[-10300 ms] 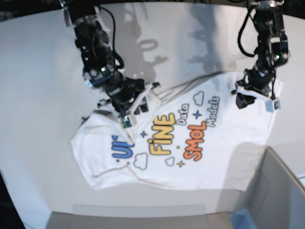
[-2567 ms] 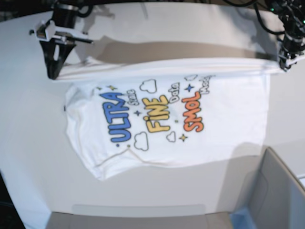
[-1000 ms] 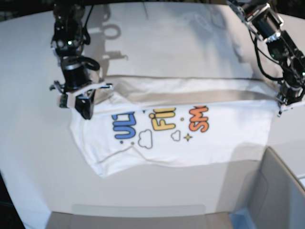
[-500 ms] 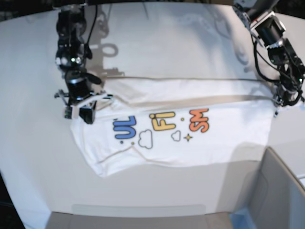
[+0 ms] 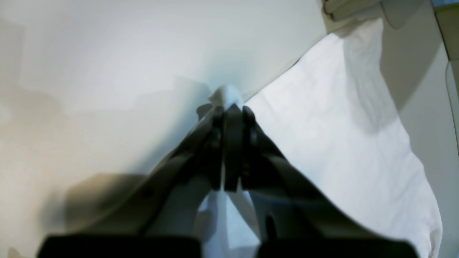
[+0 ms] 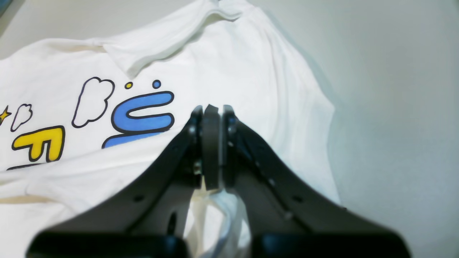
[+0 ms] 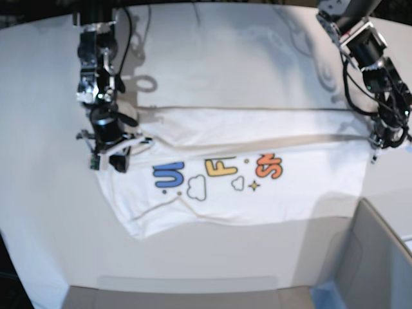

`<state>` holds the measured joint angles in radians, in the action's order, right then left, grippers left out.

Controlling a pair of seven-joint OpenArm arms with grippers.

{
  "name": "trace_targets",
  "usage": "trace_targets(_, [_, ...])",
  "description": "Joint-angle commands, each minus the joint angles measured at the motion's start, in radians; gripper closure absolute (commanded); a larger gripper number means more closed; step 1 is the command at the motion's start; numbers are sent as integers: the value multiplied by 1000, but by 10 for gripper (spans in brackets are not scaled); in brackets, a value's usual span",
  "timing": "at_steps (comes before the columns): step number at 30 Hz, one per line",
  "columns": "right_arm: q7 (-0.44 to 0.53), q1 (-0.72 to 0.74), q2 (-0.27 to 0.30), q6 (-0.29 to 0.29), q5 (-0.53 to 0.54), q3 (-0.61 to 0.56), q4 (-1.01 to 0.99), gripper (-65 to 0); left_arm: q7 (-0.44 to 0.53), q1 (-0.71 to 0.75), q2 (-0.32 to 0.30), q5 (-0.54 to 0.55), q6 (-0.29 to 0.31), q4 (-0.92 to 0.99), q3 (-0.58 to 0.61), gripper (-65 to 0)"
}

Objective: Layout the t-shirt on the table in an organized manner, then fold the t-shirt properly
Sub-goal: 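Lower the held shoulder edge onto the shirt, folding it over the print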

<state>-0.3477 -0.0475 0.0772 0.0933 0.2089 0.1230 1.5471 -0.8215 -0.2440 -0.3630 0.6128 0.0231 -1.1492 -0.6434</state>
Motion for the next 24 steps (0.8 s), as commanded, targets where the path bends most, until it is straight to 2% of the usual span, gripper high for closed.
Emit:
trace_targets(1, [35,19,6,6,-4,5,14,0,27,-19,-24,-1,4,-18,-2,-16])
trace_targets(4, [35,19,6,6,-4,5,16,-14,27,-19,-24,-1,4,-19,-2,-70])
trace_targets(8, [35,16,6,6,-4,7,20,-155,23,-19,-24,-1,4,-67,-2,-92])
trace_targets(11, [35,11,5,6,-4,7,60,-206,17,-13,-21,-1,4,-133,-2,-92])
trace_targets(18, [34,-19,-15,6,-4,13,172,-210,14,-12,-20,-1,4,-173,3,-92])
trace_targets(24, [32,-81,-17,9,-1,17,223,-209,-15,36,-47,-1,-2,-209,99,-92])
